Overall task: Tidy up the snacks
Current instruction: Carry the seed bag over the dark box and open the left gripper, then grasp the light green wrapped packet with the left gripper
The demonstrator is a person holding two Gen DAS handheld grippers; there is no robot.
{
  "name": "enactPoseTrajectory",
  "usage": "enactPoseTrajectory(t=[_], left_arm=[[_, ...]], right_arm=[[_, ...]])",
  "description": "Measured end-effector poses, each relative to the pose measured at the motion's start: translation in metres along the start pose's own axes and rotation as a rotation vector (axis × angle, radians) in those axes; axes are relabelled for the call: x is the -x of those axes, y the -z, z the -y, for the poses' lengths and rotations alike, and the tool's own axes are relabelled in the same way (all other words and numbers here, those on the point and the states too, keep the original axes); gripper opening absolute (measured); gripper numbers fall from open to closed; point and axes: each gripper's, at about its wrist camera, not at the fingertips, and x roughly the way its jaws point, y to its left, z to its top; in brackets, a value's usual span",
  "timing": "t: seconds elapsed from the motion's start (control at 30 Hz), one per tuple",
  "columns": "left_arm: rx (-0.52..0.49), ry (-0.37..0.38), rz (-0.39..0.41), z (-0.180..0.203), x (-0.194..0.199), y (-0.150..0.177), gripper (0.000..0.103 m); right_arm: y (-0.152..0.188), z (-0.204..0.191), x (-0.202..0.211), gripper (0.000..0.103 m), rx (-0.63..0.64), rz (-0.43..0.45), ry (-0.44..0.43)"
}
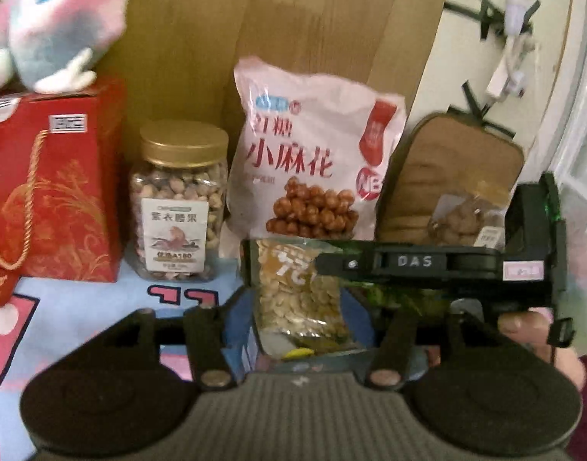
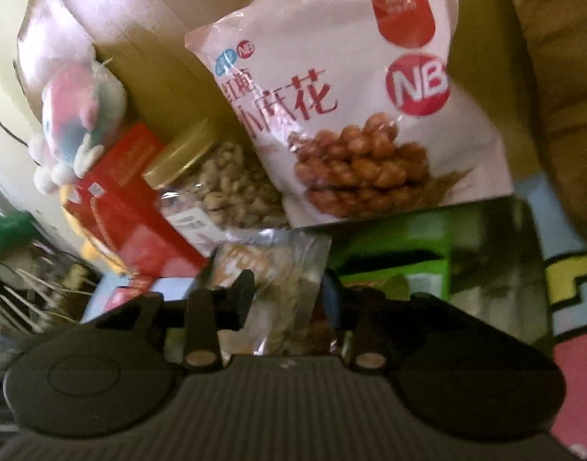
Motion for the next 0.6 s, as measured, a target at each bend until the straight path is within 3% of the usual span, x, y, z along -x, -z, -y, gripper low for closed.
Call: enactPoseTrajectory(t=[0.17,0.33,0.43,0.53,0.6], left_arm=[[0.035,0.040,0.021,-0.005,0.037,0.020,0.052],[0.082,0.055,-0.014,-0.017,0.068,0.057,0.055],[0.089,0.062,-0.058,-0.022,0.084,0.085,0.055],[0.113,0.069,-0.113,-0.028,0.095,0.113,0.055],[0.123,0.081,-0.140,-0.031,0.101,0.129,0.055]], right_arm=[[0.005,0.007,0.044,0.043,-0.045,0.111,0.007],[0.035,0.000,0.091,0.043,-0.077,0.138,-0.043],[0.071,-0.019,0.114,0.045,-0.057,0.107,-0.107],[0.119,-0.041,0.129,0.053,0.032,0.027,-0.174],[0.154,-0.056,0.135,0.053,0.106,-0.036,-0.183]])
